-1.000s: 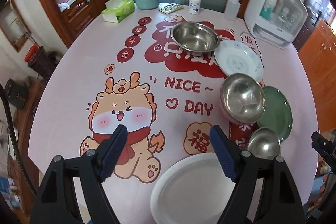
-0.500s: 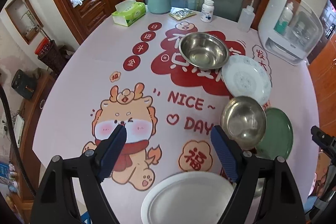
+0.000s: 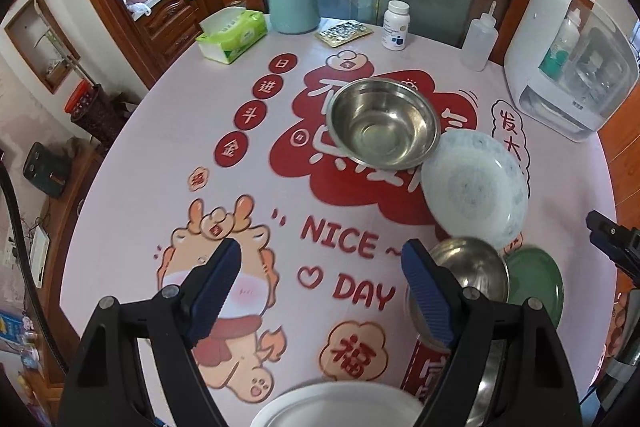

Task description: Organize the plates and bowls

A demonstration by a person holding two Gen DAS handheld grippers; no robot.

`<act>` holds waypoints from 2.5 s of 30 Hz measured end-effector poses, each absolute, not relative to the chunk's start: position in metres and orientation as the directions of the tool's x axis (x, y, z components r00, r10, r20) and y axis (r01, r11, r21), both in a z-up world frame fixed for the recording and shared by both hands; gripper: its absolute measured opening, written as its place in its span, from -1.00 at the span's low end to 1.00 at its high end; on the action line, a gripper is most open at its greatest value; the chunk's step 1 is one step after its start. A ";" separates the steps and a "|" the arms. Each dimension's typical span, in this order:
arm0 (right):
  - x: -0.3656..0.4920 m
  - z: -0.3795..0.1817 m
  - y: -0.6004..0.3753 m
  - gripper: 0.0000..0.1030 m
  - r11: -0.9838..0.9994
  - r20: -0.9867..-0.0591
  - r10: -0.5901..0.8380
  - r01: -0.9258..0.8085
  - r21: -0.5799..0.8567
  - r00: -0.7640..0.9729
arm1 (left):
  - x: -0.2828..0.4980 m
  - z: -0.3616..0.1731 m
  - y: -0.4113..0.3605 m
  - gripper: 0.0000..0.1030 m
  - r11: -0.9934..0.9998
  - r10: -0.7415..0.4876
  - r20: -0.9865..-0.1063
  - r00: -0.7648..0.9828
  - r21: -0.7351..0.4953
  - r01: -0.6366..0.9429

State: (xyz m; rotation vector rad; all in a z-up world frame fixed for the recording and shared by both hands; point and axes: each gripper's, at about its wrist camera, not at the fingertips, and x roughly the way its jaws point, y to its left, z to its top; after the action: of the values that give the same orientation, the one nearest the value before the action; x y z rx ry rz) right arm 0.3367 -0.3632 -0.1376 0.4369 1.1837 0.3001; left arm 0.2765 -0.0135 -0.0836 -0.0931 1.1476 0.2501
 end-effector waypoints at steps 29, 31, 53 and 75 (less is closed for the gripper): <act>0.388 -0.244 -0.348 0.34 0.766 -0.734 0.615 0.003 0.643 0.288 | 0.371 -0.211 -0.050 0.58 0.980 -0.069 -0.922 0.380 -0.134 -0.147; 0.390 -0.248 -0.345 0.20 0.765 -0.733 0.619 -0.005 0.644 0.282 | 0.374 -0.217 -0.049 0.58 0.979 -0.081 -0.923 0.376 -0.144 -0.143; 0.393 -0.266 -0.353 -0.72 0.734 -0.703 0.648 0.008 0.679 0.292 | 0.396 -0.254 -0.059 -0.37 0.957 -0.214 -0.919 0.331 -0.264 -0.116; 0.397 -0.268 -0.348 -0.78 0.727 -0.696 0.661 -0.010 0.686 0.280 | 0.412 -0.263 -0.076 -0.70 0.948 -0.288 -0.910 0.300 -0.314 -0.043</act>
State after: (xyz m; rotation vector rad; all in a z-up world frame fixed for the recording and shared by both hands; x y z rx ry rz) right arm 0.3967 -0.3482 -0.2681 0.6404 1.2176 0.4932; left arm 0.4119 -0.0758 -0.2632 -0.3030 1.2615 -0.1655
